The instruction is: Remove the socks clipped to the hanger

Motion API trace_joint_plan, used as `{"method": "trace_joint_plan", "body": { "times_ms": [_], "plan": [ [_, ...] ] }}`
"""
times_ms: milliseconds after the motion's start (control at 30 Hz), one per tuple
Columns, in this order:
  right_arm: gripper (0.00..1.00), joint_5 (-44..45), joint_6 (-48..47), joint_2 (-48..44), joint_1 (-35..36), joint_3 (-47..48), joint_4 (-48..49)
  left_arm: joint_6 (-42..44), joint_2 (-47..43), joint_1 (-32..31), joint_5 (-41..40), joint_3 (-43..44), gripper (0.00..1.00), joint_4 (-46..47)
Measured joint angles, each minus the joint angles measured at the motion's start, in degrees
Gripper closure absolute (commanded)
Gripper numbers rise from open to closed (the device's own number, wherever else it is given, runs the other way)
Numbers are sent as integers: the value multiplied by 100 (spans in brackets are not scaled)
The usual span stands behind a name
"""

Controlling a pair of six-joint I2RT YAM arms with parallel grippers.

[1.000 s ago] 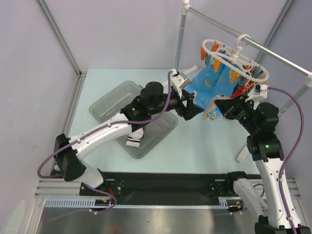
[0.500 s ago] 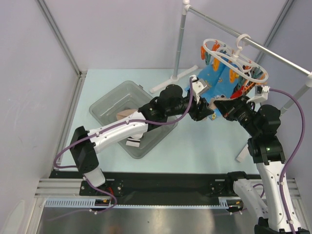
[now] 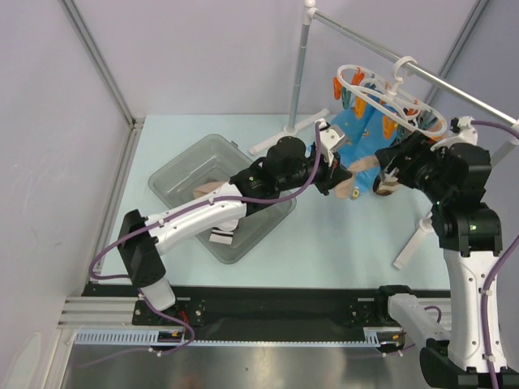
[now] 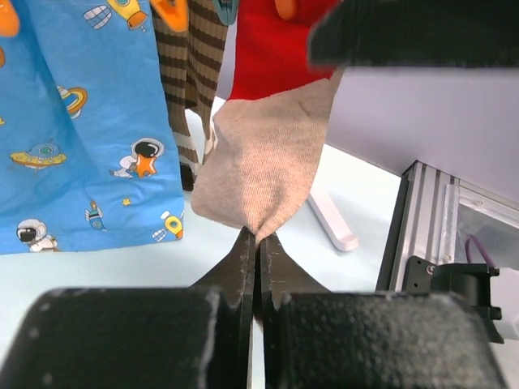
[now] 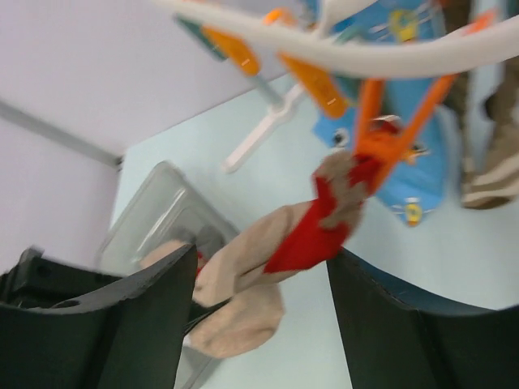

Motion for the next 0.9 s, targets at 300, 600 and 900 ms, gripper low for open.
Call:
{"method": "trace_joint_plan", "body": {
  "times_ms": [300, 600, 900],
  "plan": [
    [31, 1300, -382, 723, -619, 1377, -1064, -90, -35, 15, -170, -85, 100, -90],
    [39, 1733, -481, 994, -693, 1478, -850, -144, -304, 94, -201, -540, 100, -131],
    [43, 1311, -149, 1078, -691, 1331, -376, -90, -367, 98, -348, -553, 100, -129]
  ]
}}
